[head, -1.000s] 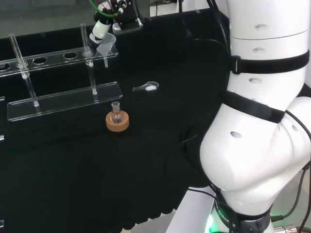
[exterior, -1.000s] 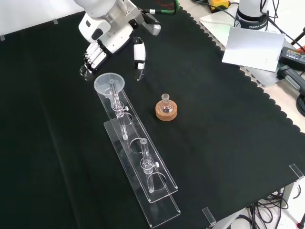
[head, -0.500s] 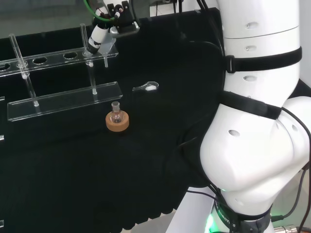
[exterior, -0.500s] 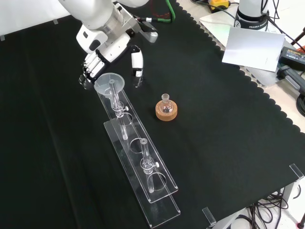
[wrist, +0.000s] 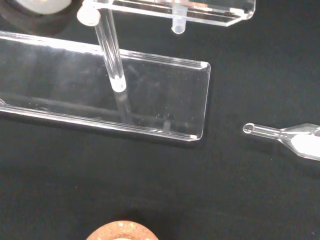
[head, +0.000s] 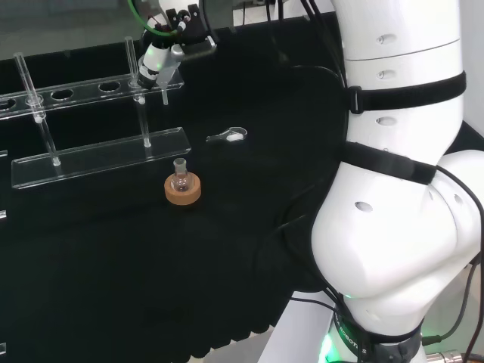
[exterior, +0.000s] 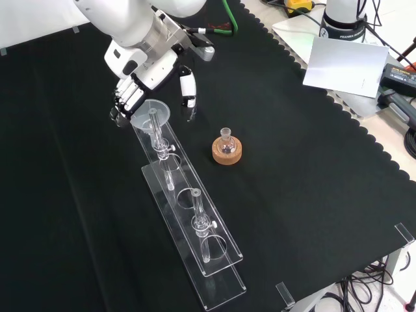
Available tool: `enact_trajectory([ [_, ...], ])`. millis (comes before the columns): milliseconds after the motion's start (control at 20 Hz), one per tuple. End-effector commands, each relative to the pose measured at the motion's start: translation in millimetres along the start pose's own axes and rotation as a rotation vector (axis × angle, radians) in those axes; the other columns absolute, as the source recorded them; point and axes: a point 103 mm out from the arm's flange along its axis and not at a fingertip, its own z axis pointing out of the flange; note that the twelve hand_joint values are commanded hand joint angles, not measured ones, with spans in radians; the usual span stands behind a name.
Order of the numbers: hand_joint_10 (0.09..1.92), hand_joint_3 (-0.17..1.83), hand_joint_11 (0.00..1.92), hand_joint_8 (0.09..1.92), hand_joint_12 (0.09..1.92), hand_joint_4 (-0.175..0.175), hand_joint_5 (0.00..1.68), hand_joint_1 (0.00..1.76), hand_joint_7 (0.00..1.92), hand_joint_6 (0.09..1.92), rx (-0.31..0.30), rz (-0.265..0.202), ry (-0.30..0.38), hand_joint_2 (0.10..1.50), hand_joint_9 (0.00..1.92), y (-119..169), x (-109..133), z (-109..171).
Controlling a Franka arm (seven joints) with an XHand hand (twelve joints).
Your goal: Pick up the funnel from the transparent funnel stand.
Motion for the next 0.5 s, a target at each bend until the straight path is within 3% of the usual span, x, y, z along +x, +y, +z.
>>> enact_trajectory([
  [50,0.9,0.29,0.22,0.2,1.53,-0.054,0.0,0.75,0.0,0.09,0.019,0.014,-0.016,0.67,0.0,6.2,-0.6,2.2],
  [500,0.91,0.32,0.23,0.26,1.53,-0.055,0.0,0.75,0.0,0.09,0.046,0.03,-0.03,0.66,0.02,14.5,4.8,3.2],
])
